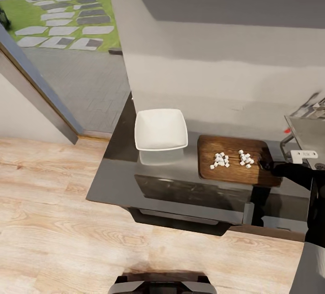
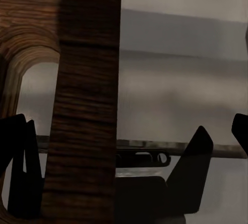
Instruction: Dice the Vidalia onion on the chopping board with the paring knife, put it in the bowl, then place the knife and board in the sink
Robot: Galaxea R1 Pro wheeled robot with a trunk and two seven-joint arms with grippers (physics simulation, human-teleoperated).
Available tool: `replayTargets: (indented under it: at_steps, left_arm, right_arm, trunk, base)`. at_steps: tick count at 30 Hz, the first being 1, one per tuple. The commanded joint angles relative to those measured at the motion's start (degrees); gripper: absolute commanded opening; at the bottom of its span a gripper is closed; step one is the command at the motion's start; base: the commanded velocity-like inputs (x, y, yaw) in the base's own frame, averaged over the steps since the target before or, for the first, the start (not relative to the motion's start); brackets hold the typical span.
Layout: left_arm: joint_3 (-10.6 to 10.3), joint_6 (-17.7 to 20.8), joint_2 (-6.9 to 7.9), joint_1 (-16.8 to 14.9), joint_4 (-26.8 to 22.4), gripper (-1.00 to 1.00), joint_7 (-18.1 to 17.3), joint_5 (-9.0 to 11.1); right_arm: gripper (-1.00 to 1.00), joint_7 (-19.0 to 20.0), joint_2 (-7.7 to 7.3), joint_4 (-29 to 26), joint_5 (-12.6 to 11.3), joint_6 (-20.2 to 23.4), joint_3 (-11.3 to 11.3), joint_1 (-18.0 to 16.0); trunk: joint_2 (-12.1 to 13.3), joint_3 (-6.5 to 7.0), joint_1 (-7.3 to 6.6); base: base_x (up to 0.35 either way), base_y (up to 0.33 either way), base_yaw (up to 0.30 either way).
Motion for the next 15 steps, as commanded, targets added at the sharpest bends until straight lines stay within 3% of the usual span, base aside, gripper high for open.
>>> replayTargets:
  at_steps: [1, 7, 8, 15]
  left_arm:
    - [-0.5, -0.2, 0.08, 0.0, -0.1, 1.0, 0.5, 0.5]
    - [-0.5, -0.1, 0.1, 0.0, -0.1, 1.0, 0.5, 0.5]
    - [-0.5, -0.1, 0.1, 0.0, -0.1, 1.0, 0.5, 0.5]
    - [-0.5, -0.2, 0.1, 0.0, 0.0, 1.0, 0.5, 0.5]
  right_arm:
    - [1.0, 0.6, 0.0, 1.8, 1.4, -0.1, 0.0, 0.0]
    - [1.0, 0.6, 0.1, 1.8, 1.5, -0.1, 0.0, 0.0]
    - [-1.0, 0.6, 0.12, 1.8, 1.5, -0.1, 0.0, 0.0]
    - [-1.0, 0.6, 0.06, 1.8, 1.5, -0.1, 0.0, 0.0]
  trunk:
    - [-0.1, -0.08, 0.05]
    - [-0.1, -0.08, 0.05]
    - [-0.1, -0.08, 0.05]
    - [-0.1, -0.08, 0.05]
  base:
    - [0.0, 0.0, 0.0]
    - [0.0, 0.0, 0.0]
    - [0.0, 0.0, 0.0]
    - [0.0, 0.0, 0.0]
